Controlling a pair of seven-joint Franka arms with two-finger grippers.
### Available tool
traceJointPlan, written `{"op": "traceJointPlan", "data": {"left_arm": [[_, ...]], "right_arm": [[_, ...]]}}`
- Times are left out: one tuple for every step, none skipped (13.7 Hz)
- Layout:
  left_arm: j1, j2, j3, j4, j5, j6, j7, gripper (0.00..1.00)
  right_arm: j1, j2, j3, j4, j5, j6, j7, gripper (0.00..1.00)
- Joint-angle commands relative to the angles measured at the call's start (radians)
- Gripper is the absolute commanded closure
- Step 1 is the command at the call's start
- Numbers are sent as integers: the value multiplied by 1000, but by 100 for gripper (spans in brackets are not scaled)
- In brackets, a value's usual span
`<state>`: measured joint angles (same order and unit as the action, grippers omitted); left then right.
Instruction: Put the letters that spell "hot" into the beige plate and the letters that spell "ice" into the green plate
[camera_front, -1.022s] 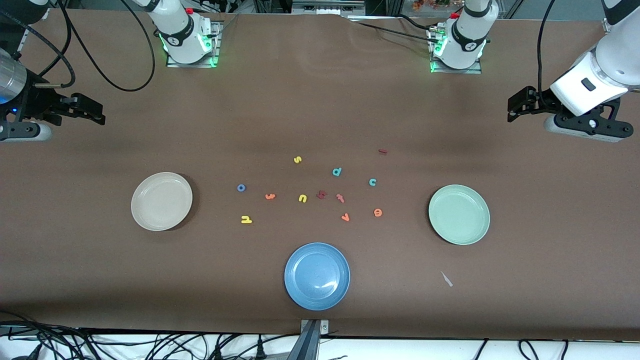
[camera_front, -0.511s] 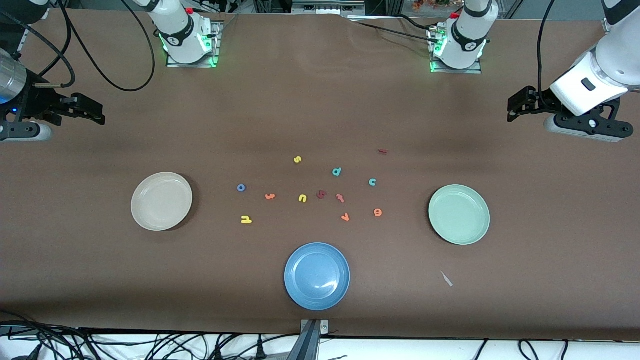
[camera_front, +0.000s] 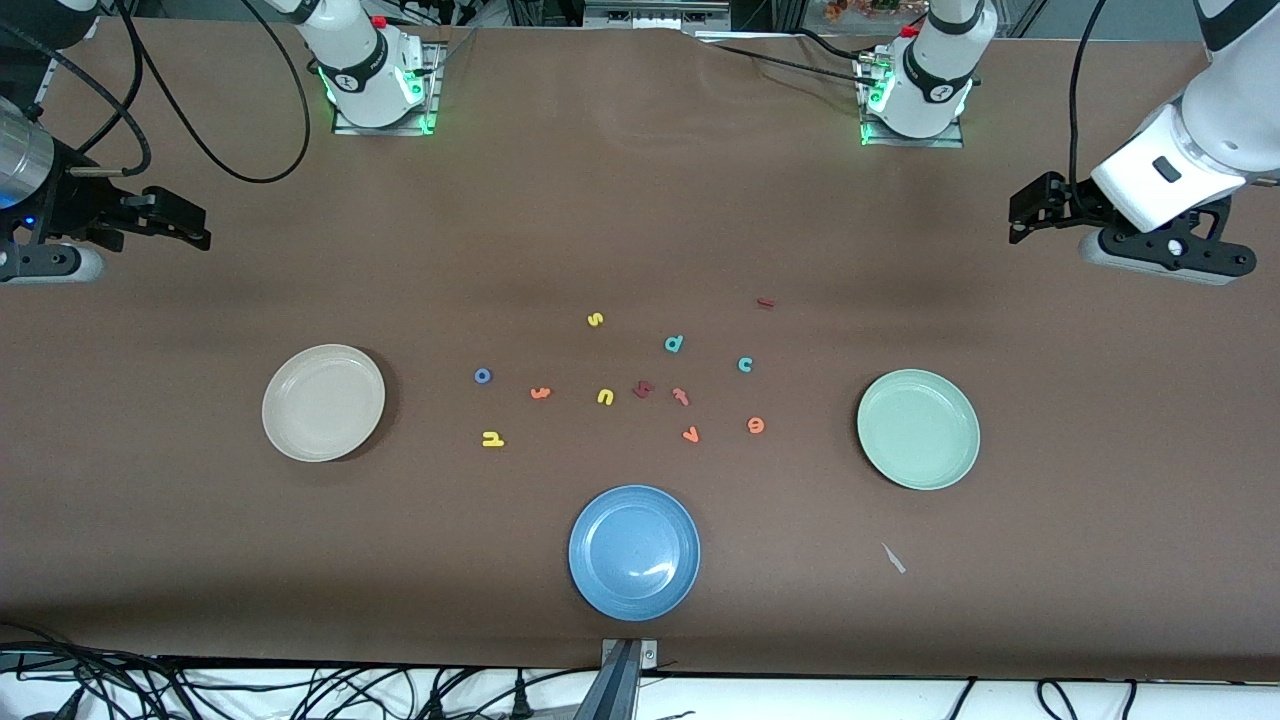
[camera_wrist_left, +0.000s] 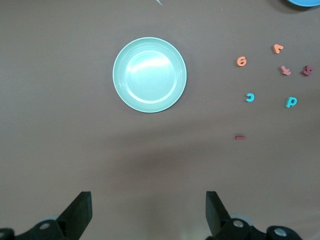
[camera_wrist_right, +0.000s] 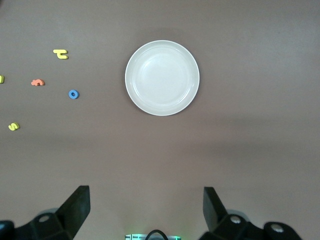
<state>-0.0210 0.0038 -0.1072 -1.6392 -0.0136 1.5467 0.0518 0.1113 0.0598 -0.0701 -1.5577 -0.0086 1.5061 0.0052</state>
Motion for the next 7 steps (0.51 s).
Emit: {"op": "traceJointPlan", "data": {"left_arm": [[-8,13,1,12,-17,-14,23,0],[-14,15,1,12,-17,-14,23,0],[-26,24,1,12,-17,-14,23,0],[-31,27,0,12,-17,-16,25,0],[-37,28,-6,12,-17,-17,25,0],[-39,30,-8,10,-19,-17,25,0],[-40,39,-11,10,-19,-19,26,0]], "right_arm": [[4,-9,0,-10,2,8,13,0],[4,-9,0,-10,2,8,15,0],[4,-8,0,-10,2,8,13,0],[4,-8,0,-10,2,8,13,0],[4,-9,0,-10,2,8,13,0],[4,-8,0,-10,-1,8,13,0],[4,-9,0,-8,1,8,12,0]]}}
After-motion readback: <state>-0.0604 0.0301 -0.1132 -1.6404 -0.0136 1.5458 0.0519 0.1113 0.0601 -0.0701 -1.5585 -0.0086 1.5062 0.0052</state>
